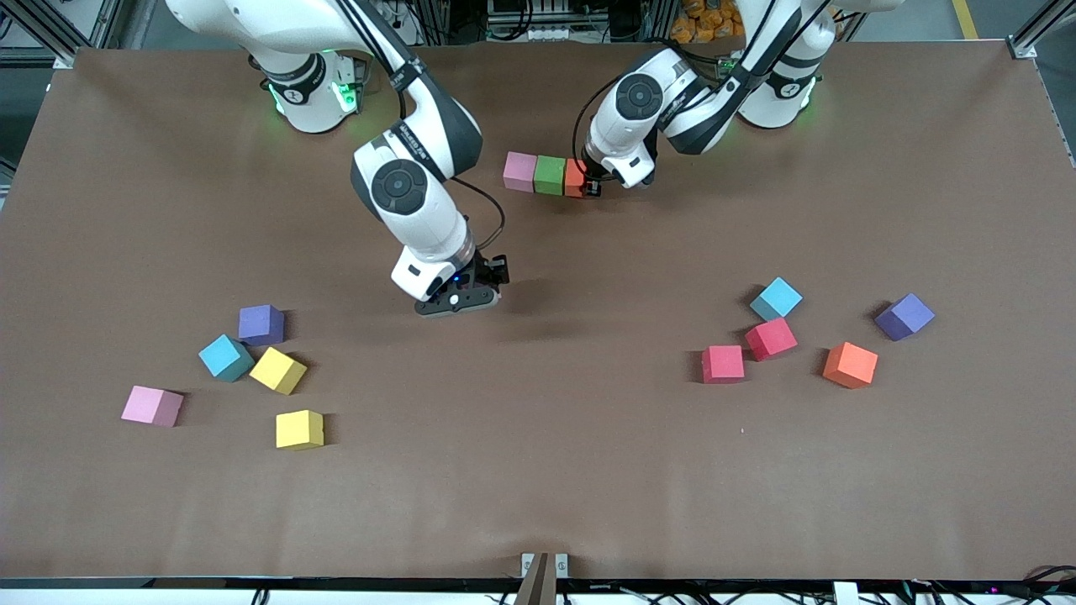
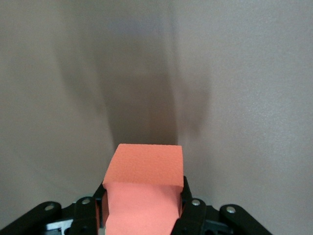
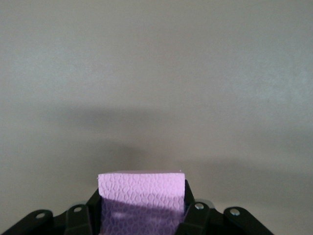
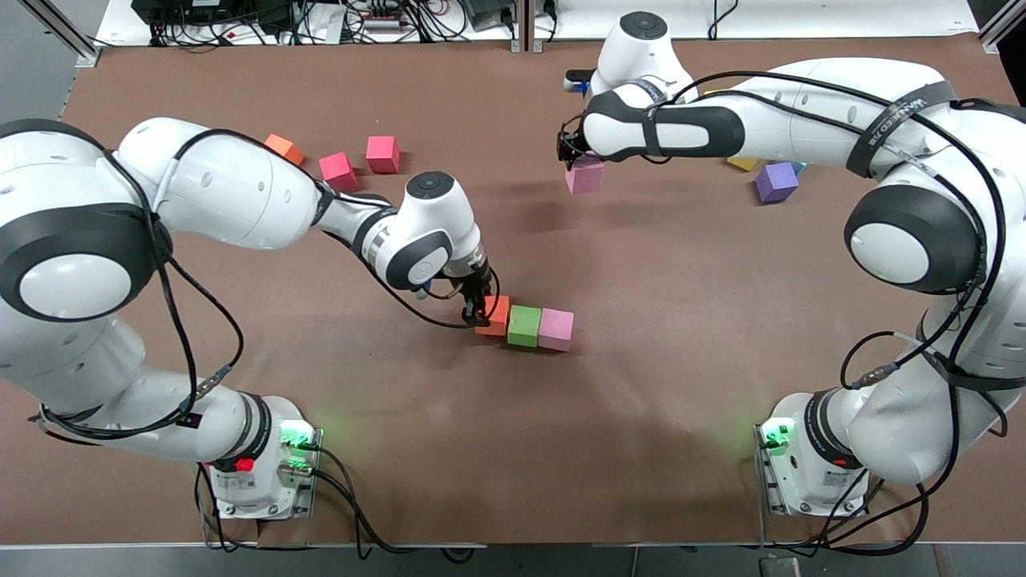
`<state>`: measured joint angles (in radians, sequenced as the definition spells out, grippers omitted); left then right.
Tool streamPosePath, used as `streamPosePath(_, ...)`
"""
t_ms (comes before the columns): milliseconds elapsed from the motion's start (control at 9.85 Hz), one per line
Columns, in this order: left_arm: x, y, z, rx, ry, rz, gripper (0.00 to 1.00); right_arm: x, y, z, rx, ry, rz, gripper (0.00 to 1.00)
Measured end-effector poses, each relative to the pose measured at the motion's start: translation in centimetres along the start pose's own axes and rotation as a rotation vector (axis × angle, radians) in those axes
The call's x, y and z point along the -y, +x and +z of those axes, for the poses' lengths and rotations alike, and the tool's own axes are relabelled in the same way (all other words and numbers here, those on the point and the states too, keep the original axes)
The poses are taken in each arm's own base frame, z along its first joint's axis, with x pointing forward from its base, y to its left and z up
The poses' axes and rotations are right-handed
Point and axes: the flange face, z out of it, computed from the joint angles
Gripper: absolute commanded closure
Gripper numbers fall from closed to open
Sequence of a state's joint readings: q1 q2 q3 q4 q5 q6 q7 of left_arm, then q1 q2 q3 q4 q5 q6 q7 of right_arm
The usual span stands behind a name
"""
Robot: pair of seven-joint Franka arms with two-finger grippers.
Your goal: Form number 2 with 11 blocks
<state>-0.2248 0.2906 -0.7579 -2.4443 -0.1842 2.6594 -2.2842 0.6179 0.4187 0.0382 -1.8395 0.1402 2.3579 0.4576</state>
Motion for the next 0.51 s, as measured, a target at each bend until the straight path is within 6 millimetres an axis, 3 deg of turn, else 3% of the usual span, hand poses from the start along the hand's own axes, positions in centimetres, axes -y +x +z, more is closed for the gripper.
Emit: streamPosePath(507,0.0,-0.1,0.2,0.004,0.002,0.000,1.00,4.4,-2.9,-1.5,-0.011,0.020,0.071,0.94)
